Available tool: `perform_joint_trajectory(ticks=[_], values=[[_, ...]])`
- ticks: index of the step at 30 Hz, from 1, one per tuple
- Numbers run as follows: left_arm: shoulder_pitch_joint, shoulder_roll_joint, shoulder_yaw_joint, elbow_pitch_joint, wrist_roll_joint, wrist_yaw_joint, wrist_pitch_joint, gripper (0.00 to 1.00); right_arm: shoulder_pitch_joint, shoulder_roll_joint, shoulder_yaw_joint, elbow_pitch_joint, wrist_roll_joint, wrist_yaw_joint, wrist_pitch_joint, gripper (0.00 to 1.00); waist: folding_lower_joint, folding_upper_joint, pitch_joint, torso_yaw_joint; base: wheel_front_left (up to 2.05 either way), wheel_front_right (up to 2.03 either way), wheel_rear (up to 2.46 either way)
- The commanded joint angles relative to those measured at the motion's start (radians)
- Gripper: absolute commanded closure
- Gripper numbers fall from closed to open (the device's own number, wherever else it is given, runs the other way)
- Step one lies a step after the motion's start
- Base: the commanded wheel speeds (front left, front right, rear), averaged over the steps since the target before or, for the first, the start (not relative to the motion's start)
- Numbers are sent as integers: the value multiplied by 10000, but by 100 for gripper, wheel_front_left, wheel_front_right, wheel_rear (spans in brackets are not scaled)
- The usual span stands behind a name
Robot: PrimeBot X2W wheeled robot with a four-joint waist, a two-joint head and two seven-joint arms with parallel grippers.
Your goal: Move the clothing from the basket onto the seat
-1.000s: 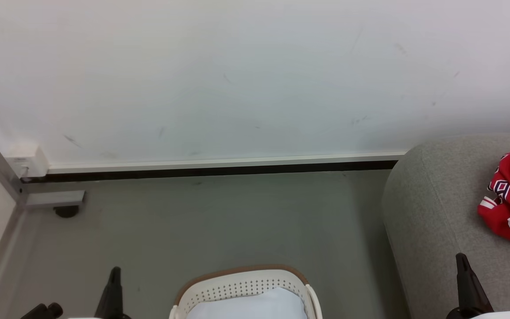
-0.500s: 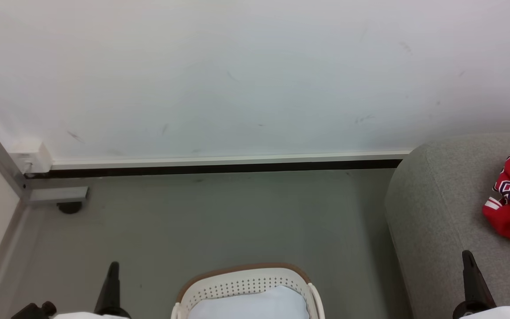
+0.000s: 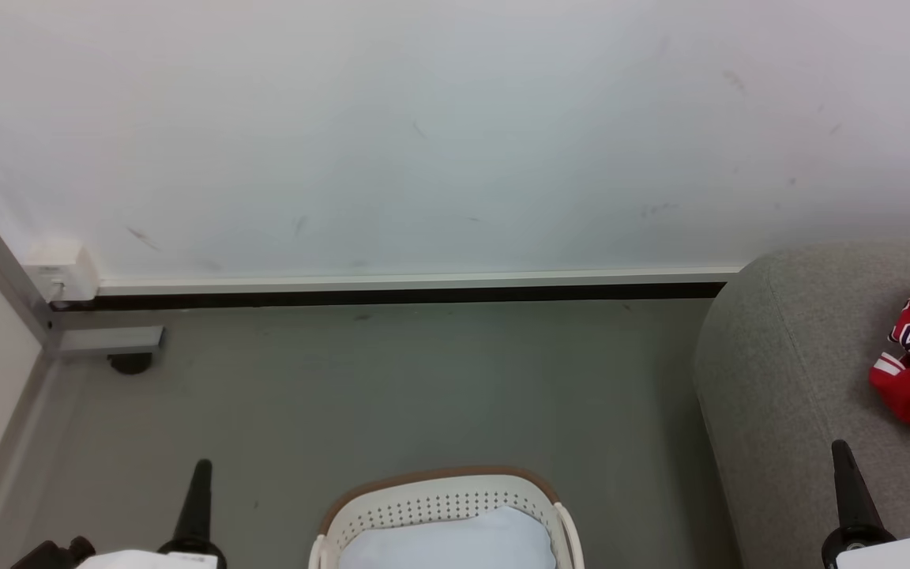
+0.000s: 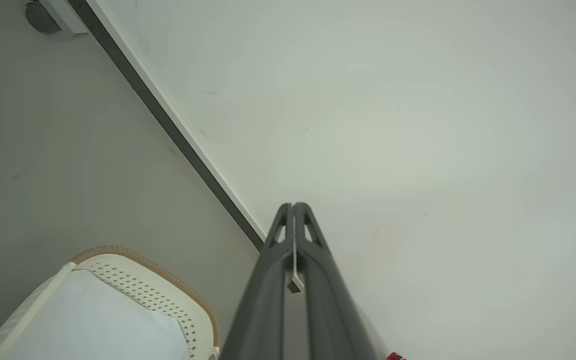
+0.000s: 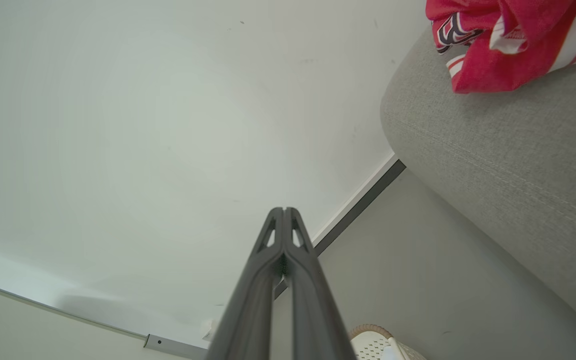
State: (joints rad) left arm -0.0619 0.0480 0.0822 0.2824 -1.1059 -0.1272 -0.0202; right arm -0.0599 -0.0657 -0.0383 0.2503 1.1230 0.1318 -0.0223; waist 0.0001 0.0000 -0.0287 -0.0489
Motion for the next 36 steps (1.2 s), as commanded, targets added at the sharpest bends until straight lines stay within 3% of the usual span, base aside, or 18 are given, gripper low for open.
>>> perform_joint_trajectory(ticks=[1, 36], values=[[-221, 53, 44, -136, -295, -30, 34, 100, -227, -23, -63, -116, 203, -10, 37, 100, -1, 0, 5, 7, 0, 0, 0], [-419, 46, 239, -289, -3337, -49, 895, 100, -444, 81, -515, -90, 3180, -16, 884, 100, -1, 0, 179, 280, 0, 0, 0]])
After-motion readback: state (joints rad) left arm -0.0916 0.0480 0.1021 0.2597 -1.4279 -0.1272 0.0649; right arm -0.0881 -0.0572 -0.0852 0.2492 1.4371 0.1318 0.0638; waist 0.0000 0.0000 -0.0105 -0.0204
